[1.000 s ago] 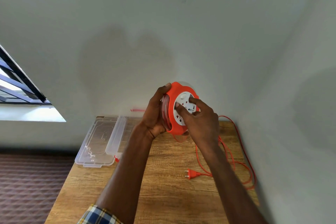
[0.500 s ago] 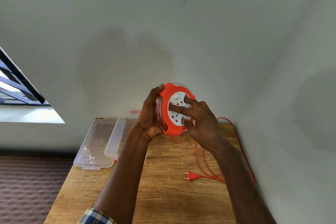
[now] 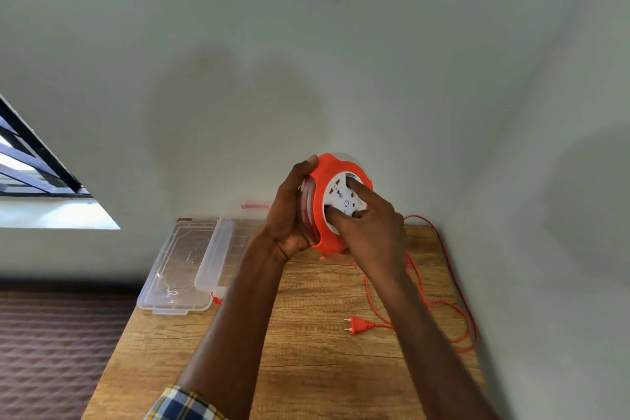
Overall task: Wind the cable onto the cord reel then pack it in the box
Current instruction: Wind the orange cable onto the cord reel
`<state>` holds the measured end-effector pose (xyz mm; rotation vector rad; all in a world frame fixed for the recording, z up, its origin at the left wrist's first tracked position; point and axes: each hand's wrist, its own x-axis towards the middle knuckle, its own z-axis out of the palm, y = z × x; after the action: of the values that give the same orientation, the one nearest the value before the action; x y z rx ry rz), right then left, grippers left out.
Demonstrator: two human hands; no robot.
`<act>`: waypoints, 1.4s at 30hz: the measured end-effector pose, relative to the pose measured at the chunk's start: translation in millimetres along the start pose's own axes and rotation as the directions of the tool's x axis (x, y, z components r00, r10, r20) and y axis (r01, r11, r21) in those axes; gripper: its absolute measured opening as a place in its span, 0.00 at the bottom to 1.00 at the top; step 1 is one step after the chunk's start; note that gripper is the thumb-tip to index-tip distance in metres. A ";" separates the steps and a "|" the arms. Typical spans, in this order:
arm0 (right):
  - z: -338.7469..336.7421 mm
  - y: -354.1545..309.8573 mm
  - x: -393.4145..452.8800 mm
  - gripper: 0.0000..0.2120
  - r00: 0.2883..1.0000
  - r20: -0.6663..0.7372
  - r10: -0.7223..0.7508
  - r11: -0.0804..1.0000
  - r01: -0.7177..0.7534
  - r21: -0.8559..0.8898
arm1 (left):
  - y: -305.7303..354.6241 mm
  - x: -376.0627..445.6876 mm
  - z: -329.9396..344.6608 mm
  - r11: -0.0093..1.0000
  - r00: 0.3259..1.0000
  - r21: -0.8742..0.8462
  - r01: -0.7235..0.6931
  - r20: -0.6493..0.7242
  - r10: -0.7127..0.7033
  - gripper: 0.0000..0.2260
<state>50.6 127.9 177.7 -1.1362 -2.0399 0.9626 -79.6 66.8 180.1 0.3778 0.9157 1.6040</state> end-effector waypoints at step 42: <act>3.5 0.2 -6.3 0.31 0.983 -0.061 -0.174 0.984 0.171 -0.052 | 17.4 -12.5 -15.1 0.997 0.996 0.046 0.067 0.054 -0.069 0.30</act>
<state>50.8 121.4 174.6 -0.9817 -2.0790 0.7865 -98.6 49.8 186.2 0.4164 0.9134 1.5058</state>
